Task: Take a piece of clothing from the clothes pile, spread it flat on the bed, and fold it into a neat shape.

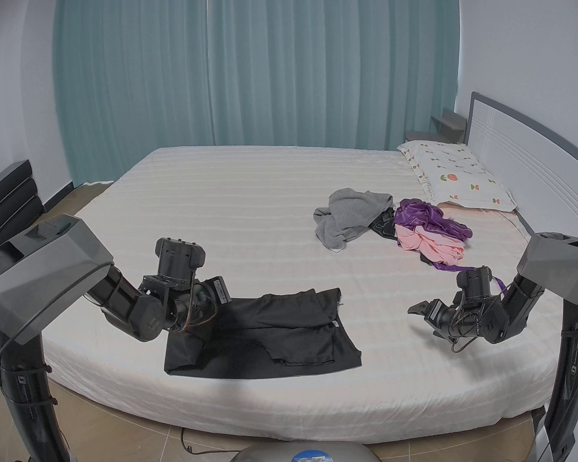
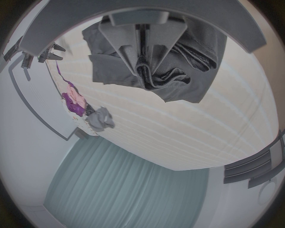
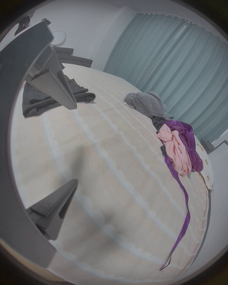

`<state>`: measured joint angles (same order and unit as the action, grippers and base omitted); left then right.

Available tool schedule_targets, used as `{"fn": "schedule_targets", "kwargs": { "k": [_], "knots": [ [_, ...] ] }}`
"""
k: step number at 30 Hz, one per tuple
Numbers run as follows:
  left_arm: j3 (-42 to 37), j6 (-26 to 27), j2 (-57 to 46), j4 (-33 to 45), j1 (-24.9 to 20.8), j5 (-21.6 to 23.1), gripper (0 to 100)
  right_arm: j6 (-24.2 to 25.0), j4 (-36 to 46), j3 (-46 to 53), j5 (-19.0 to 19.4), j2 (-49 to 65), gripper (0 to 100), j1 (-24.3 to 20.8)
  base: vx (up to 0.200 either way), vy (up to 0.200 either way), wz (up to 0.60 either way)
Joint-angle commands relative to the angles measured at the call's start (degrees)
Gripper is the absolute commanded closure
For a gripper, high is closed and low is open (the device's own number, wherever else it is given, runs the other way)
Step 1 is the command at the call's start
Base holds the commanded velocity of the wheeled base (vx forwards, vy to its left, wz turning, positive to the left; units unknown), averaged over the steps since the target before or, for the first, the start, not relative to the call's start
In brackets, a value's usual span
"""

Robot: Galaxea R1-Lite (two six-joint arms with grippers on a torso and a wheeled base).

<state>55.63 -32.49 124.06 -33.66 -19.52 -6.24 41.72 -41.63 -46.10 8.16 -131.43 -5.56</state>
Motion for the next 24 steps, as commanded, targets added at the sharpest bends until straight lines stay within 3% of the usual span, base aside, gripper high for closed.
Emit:
{"fn": "schedule_targets", "kwargs": {
  "k": [1, 8, 20, 21, 24],
  "knots": [
    [5.02, -0.03, 0.92, 2.98, -3.51, -0.26, 100, -0.06, -0.03, 0.14, 0.02, -0.23, 0, -0.07, 0.0, -0.2, 0.0],
    [12.05, -0.12, 5.05, 8.96, -6.85, -0.7, 100, -0.14, -0.03, 0.14, 0.02, -0.23, 0, -0.15, 0.0, -0.2, 0.0],
    [18.29, -0.21, 11.02, 9.05, -10.37, -5.54, 100, -0.32, -0.03, 0.4, 0.02, -0.32, 0, -0.24, 0.0, 0.0, 0.0],
    [18.64, -0.3, 11.11, 9.22, -10.45, -5.54, 0, -0.32, -0.03, 0.4, 0.02, -0.32, 0, -0.24, 0.0, 0.0, 0.0],
    [18.99, -1.44, 11.55, 9.75, -11.77, -5.54, 0, -0.32, -0.03, 0.49, 0.02, -0.32, 0, -0.24, 0.0, 0.0, 0.0]
  ]
}}
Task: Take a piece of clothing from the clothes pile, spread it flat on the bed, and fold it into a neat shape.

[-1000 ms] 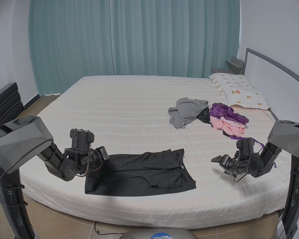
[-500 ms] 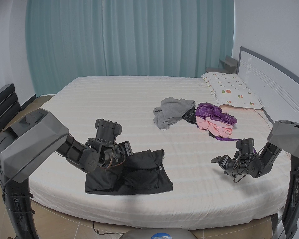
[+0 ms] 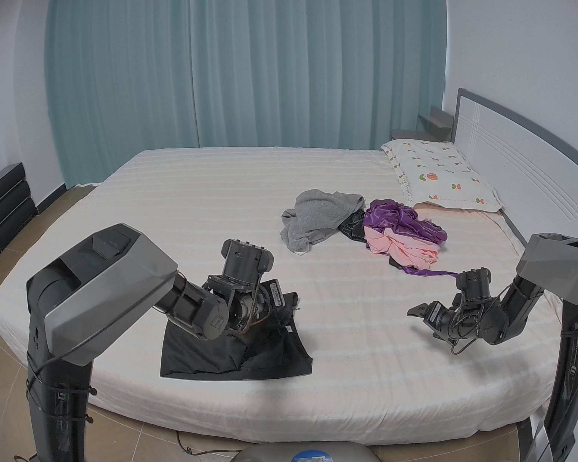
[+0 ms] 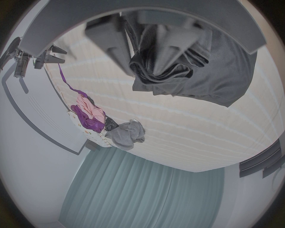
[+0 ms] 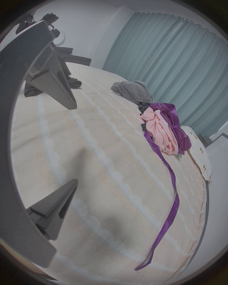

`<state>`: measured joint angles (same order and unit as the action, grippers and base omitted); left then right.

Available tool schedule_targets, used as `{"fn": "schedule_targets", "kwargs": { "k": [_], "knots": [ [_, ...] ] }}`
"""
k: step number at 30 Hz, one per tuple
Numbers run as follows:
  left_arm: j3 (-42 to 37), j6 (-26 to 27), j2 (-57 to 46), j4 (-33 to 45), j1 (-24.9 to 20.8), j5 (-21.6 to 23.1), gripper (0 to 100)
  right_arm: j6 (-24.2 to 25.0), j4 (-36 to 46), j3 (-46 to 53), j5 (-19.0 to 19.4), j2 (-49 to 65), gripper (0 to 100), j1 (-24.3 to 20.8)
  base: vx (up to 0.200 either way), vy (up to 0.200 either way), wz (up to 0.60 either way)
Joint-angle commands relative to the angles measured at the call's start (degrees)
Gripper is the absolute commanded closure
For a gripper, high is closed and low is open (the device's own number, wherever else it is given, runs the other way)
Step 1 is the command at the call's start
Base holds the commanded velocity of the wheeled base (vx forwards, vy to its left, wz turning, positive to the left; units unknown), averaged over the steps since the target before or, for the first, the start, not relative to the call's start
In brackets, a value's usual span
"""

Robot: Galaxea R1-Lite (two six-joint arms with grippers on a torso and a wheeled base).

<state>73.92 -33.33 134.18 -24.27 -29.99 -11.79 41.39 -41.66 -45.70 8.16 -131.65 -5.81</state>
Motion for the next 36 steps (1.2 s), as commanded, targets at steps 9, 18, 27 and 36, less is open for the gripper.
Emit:
{"fn": "schedule_targets", "kwargs": {
  "k": [9, 18, 27, 36],
  "knots": [
    [2.1, -6.66, 0.29, -0.16, -3.15, -0.16, 0, -0.08, 0.0, 0.18, 0.02, -0.19, 0, -0.07, 0.0, 0.0, 0.0],
    [-9.5, -14.48, -8.32, -0.69, 1.69, 1.07, 0, 0.27, 0.0, 0.7, 0.11, 0.16, 0, -0.51, 0.0, 0.0, 0.0],
    [-26.81, -21.6, -12.37, -15.63, 9.42, 5.28, 0, 0.54, 0.08, 0.88, 0.19, 0.34, 0, -0.95, 0.0, 0.0, 0.0],
    [-33.76, -31.18, -10.61, -23.8, 16.98, 18.82, 0, 0.54, 0.0, 2.28, 0.37, 1.22, 0, -2.01, 0.0, 0.089, 0.0]
  ]
}}
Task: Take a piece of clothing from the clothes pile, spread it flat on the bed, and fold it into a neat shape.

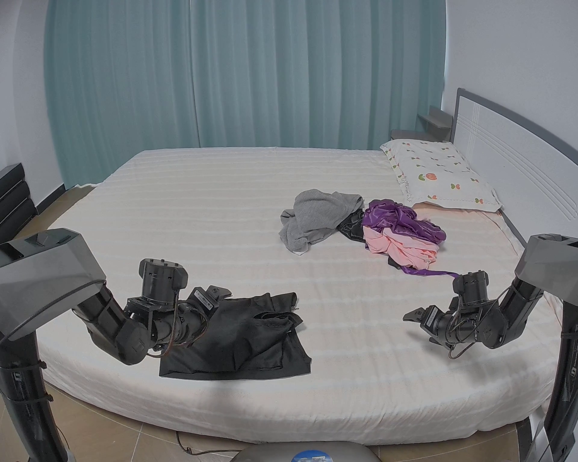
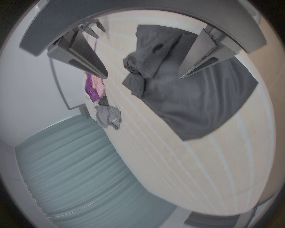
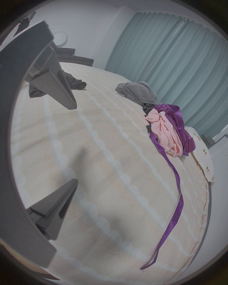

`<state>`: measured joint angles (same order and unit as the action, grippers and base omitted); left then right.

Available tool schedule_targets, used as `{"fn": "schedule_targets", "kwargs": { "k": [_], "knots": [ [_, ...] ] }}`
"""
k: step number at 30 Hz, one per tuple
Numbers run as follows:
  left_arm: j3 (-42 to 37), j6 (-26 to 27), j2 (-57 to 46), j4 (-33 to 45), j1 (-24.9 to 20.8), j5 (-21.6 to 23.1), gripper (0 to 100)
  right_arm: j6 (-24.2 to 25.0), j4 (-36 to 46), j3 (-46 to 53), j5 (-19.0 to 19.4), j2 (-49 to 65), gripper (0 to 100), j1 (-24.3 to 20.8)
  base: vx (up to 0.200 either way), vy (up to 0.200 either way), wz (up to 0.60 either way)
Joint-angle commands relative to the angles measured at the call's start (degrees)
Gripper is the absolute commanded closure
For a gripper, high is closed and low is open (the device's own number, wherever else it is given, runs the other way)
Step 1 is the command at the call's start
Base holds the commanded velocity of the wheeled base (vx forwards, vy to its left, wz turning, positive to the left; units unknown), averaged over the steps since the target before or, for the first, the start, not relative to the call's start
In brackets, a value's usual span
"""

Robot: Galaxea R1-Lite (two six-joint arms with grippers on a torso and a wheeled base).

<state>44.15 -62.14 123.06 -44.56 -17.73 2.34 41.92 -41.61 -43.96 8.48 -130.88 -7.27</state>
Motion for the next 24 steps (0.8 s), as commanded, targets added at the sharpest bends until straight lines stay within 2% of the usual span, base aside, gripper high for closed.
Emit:
{"fn": "schedule_targets", "kwargs": {
  "k": [1, 4, 11, 24],
  "knots": [
    [-3.99, -2.38, 0.51, -3.52, 4.72, 4.69, 0, 0.0, -0.05, 0.54, 0.04, 0.45, 0, -0.56, 0.0, 0.2, 0.0],
    [-5.48, -2.38, 2.09, -5.98, 6.56, 5.92, 0, -0.09, -0.05, 0.45, -0.05, 0.36, 0, -0.56, 0.0, 0.2, 0.0],
    [-5.92, -2.02, 3.85, -9.06, 6.39, 5.66, 0, -0.26, -0.05, 0.63, -0.22, 0.27, 0, -1.17, 0.0, 0.2, 0.0],
    [-5.92, -2.02, 3.85, -9.06, 6.48, 5.75, 0, -0.61, -0.05, 0.89, -0.4, 0.89, 0, -3.19, 0.0, 0.2, 0.0]
  ]
}}
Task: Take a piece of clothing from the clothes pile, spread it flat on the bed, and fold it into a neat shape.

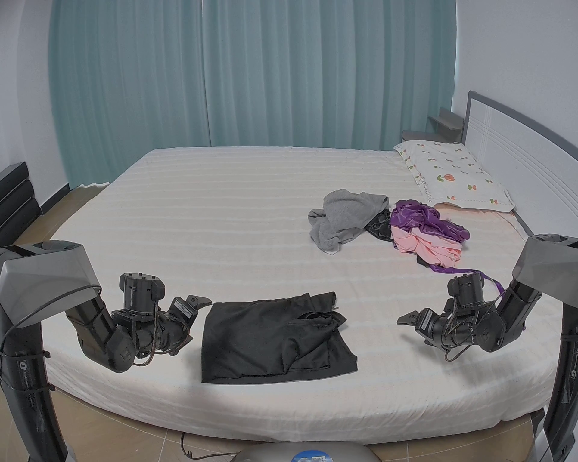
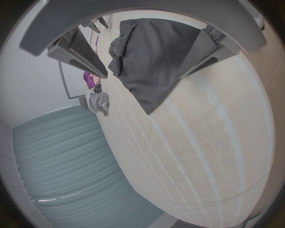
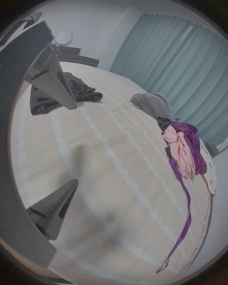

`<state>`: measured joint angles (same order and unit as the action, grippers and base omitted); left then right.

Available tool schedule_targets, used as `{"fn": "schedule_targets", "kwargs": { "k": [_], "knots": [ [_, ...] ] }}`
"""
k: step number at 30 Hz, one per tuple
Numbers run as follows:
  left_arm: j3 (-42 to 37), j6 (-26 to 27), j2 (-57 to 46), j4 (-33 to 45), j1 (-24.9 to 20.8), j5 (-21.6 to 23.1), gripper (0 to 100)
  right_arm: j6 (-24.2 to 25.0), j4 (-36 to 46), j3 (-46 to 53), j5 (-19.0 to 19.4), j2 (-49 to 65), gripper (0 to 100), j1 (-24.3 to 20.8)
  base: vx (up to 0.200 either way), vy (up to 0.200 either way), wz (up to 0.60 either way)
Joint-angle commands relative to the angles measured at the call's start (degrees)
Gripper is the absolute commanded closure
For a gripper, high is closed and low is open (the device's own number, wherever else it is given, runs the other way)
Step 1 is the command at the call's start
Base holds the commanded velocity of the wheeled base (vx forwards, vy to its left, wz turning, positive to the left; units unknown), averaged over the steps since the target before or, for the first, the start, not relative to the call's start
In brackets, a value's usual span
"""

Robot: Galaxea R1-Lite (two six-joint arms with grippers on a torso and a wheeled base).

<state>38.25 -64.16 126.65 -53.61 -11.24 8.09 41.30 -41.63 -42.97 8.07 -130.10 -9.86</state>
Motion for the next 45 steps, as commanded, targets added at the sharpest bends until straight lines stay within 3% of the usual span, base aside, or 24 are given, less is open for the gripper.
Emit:
{"fn": "schedule_targets", "kwargs": {
  "k": [1, 11, 14, 18, 21, 26, 33, 37, 45],
  "knots": [
    [-0.02, 0.0, 0.27, 0.0, -0.01, -0.01, 0, 0.01, -0.03, -0.01, 0.02, 0.11, 0, -0.77, 0.0, 0.2, 0.0],
    [-0.2, -0.09, 0.18, 0.0, -0.01, -0.01, 0, -0.17, -1.96, 0.52, -0.42, 1.43, 0, -1.74, 0.0, 0.2, 0.0],
    [-0.55, 0.0, 0.09, -0.09, -0.01, -0.01, 0, -0.87, -1.17, -0.27, -3.85, 2.66, 0, -4.2, 0.0, 0.2, 0.0],
    [-0.55, 0.26, 0.44, -0.09, -0.36, -0.54, 0, -6.23, -0.29, -1.5, -9.3, 3.1, 0, -7.89, 0.0, 0.0, 0.0],
    [-0.55, 0.35, 0.44, -0.09, -0.36, -0.45, 0, -8.34, 0.67, -3.26, -10.44, 2.31, 0, -9.47, 0.0, 0.0, 0.0],
    [-0.64, 1.58, 0.62, -0.09, -0.36, -0.54, 0, -8.43, 3.05, -5.1, -10.97, 0.55, 0, -11.76, 0.0, 0.0, 0.0],
    [-0.64, 1.76, 0.79, -0.09, -0.45, -0.62, 0, -9.05, 6.3, -9.06, -16.86, -0.95, 0, -14.57, 0.0, 0.0, 0.0],
    [-0.55, 1.76, 0.79, -0.09, -0.45, -0.62, 0, -9.05, 10.52, -13.1, -18.09, -2.53, 0, -16.07, 0.0, 0.0, 0.0],
    [-0.46, 1.76, 0.88, -0.09, -0.45, -0.62, 0, -9.31, 11.4, -15.48, -18.44, -5.43, 0, -16.68, 0.0, 0.0, 0.0]
  ]
}}
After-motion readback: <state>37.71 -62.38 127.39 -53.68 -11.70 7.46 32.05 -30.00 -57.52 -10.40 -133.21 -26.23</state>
